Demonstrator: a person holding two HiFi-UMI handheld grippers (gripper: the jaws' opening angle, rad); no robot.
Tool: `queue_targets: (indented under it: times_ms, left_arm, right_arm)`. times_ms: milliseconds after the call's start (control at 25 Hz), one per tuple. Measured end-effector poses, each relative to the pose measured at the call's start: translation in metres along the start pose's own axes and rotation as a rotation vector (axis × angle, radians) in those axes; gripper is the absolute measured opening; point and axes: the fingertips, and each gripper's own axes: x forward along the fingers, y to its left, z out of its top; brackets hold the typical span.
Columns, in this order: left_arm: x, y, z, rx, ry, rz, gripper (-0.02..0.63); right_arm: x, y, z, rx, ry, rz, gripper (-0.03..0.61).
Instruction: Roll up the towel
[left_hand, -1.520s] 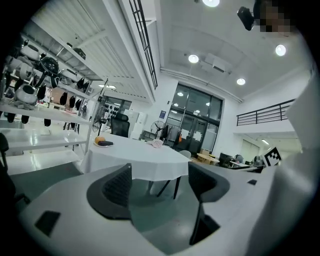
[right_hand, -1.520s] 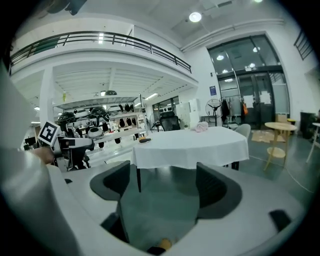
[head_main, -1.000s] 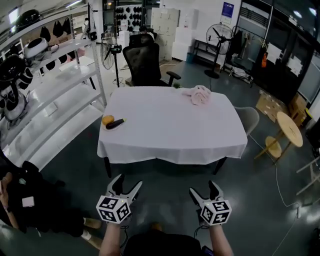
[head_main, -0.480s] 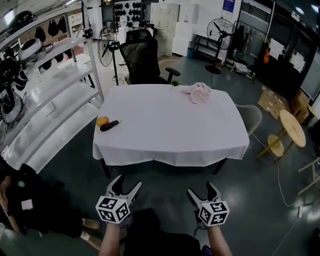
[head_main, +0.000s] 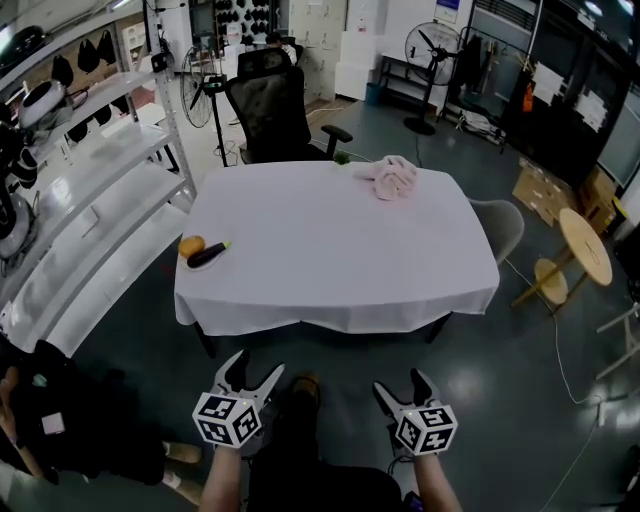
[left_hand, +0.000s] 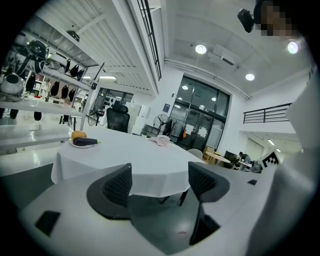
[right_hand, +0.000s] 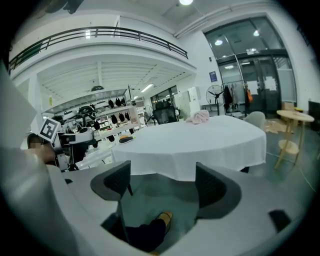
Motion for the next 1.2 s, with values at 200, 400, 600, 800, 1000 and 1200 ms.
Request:
queue_targets:
  times_ms: [200,400,600,800,1000,1200]
  left_arm:
    - [0.041,0.014,0.029,0.003,-0.017,-0.010,0.367]
    - [0.090,0.031,0.062,0.011,-0.028,-0.029,0.368]
    - [0.141,0.052,0.094,0.023,-0.024,-0.040,0.367]
    - [0.189,0.077,0.126,0.037,-0.042,-0.048,0.367]
    - [0.231,0.096,0.146,0.051,-0.043,-0.076,0.367]
    - [0.259,0.108,0.154,0.062,-0.034,-0.108,0.367]
  right_arm:
    - [0.030,-0.015,0.035,0.000,-0.018,-0.016,0.407]
    - [0.069,-0.029,0.075,-0.001,-0.030,-0.027,0.407]
    - [0.114,-0.047,0.117,0.006,-0.045,-0.044,0.407]
    - [0.161,-0.060,0.154,0.001,-0.070,-0.051,0.407]
    - [0.200,-0.069,0.175,0.005,-0.078,-0.064,0.407]
    - [0.223,-0.074,0.184,0.006,-0.078,-0.081,0.407]
